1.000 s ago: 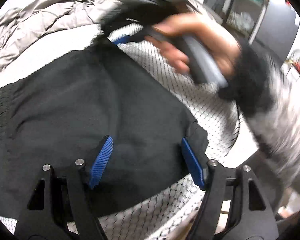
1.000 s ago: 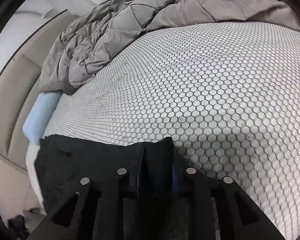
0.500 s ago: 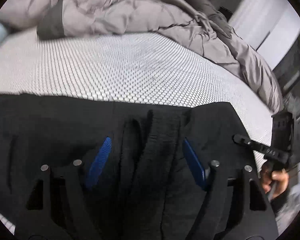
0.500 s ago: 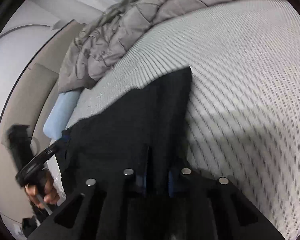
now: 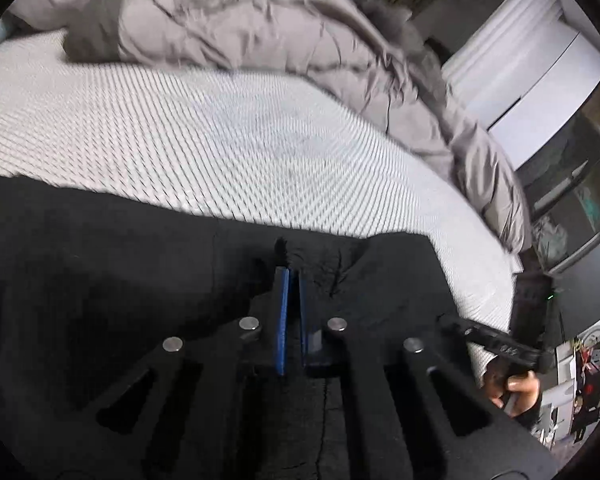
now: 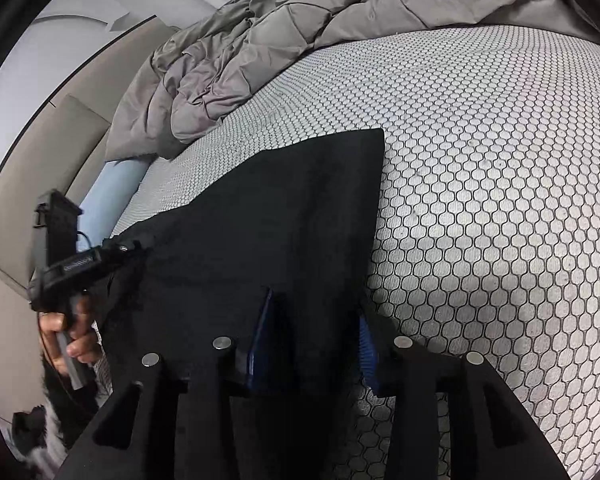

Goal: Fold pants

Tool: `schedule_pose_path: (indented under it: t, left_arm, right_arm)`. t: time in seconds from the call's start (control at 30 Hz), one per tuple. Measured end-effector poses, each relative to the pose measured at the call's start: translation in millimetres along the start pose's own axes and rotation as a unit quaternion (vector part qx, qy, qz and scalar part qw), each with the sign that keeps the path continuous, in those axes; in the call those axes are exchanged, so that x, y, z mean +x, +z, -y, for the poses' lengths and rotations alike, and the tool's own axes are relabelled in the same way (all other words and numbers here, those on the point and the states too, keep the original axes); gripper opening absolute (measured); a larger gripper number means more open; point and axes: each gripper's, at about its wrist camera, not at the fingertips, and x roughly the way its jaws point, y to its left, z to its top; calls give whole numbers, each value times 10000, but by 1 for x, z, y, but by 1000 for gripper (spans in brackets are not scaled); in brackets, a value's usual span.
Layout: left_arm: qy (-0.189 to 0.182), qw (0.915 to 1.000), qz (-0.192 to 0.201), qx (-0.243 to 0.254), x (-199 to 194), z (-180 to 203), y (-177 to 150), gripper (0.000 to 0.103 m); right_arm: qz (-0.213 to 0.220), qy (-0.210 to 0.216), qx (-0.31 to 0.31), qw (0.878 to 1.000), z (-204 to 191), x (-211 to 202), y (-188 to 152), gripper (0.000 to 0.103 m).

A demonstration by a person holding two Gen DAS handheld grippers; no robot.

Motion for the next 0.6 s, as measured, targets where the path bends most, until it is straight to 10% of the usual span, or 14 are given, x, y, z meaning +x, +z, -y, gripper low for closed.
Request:
schedule_pose_path:
  t: [0.37, 0.6]
  left_arm:
    - [458, 9982, -195, -333, 0, -24, 0, 5]
    - [707, 9925, 396, 913, -41, 48, -38, 67]
  right_arm:
    - [-96, 55, 32, 9999, -5, 7, 2, 44]
    - [-301, 146, -189, 9993, -15, -15, -31, 48]
